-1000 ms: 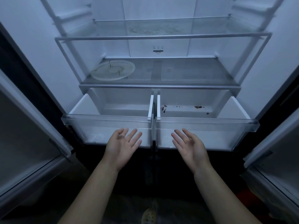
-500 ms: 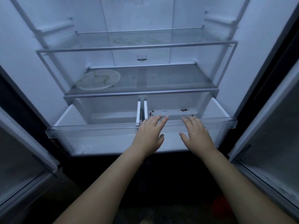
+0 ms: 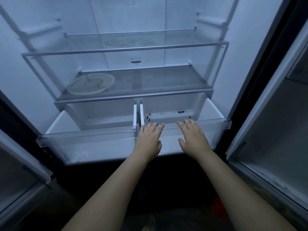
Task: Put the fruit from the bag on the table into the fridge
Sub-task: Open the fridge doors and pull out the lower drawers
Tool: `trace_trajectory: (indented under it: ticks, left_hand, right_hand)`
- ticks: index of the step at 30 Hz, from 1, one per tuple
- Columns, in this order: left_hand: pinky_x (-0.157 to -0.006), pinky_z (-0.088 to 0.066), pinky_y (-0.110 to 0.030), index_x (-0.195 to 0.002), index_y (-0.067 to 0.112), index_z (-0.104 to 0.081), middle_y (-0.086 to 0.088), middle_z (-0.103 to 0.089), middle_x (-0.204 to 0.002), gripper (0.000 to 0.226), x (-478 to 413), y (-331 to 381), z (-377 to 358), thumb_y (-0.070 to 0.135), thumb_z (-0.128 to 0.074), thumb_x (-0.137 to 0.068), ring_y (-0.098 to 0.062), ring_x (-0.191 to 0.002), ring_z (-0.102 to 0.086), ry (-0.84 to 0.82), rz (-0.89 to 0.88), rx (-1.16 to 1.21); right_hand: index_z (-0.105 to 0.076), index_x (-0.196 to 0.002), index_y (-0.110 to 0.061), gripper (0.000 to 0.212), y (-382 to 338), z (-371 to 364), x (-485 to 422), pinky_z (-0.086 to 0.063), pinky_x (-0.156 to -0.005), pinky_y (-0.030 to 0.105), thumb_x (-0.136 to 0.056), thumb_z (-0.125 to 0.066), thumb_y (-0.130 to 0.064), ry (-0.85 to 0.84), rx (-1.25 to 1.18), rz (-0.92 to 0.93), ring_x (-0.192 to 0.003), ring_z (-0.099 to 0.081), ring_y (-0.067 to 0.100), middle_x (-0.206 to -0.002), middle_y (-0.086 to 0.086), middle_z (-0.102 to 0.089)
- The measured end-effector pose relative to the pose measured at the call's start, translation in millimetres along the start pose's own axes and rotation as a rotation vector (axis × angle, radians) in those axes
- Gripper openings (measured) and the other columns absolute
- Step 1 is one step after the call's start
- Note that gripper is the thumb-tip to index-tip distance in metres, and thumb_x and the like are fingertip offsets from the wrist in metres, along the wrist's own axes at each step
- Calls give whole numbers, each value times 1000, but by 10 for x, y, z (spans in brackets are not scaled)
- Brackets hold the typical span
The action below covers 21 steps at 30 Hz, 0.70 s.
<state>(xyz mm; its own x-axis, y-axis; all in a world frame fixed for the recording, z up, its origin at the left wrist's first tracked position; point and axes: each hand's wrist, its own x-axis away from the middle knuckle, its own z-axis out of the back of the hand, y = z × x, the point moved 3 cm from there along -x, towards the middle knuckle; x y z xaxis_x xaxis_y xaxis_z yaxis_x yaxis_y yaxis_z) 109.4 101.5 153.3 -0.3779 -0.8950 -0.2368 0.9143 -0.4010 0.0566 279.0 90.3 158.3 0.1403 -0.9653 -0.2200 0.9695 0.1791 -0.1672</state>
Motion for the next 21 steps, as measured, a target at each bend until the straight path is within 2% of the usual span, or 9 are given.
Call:
trace_trajectory:
  ticks: [7, 12, 14, 16, 18, 21]
  left_hand:
    - [-115, -8, -42, -150, 22, -17, -4, -29, -149, 68, -19, 1, -1, 22, -48, -90, -23, -137, -24, 7, -5, 1]
    - [-117, -3, -41, -151, 21, -12, -3, -17, -157, 69, 27, -91, 5, 26, -47, -91, -22, -145, -11, -2, -60, 7]
    - [-117, -7, -42, -150, 20, -18, -3, -21, -157, 68, 77, -203, 64, 26, -50, -90, -22, -145, -15, 68, -53, 47]
    - [-115, -19, -45, -147, 18, -30, -6, -32, -152, 67, 191, -402, 124, 27, -53, -85, -25, -141, -27, 167, -23, 55]
    - [-111, -27, -48, -144, 17, -34, -8, -38, -149, 64, 323, -687, 147, 34, -46, -84, -26, -137, -33, 220, 35, 36]
    - [-111, -27, -49, -144, 17, -32, -8, -37, -149, 65, 532, -1165, 178, 43, -39, -85, -24, -138, -29, 221, 134, -9]
  right_hand:
    - [-21, -148, -17, 67, 23, -49, -15, -6, -118, 38, -89, -52, -25, 5, 9, -2, -144, -12, 28, -152, 9, -24]
    - [-20, -149, -14, 68, -23, -84, -9, -2, -118, 40, -90, -52, -27, 11, -1, -21, -145, -8, 29, -154, 12, -21]
    - [-25, -147, -12, 64, -75, -53, -36, -4, -118, 41, -91, -53, -28, 24, -55, -68, -145, -10, 30, -154, 14, -23]
    - [-31, -145, -11, 60, -224, -13, -67, -10, -117, 42, -92, -53, -28, 34, -113, -77, -143, -15, 30, -152, 14, -27]
    - [-35, -143, -10, 57, -484, -2, -113, -17, -115, 41, -91, -53, -26, 34, -177, -6, -142, -19, 28, -151, 12, -29]
    - [-36, -142, -10, 55, -1009, -28, -241, -21, -114, 37, -91, -54, -23, 22, -254, 170, -140, -23, 25, -149, 9, -31]
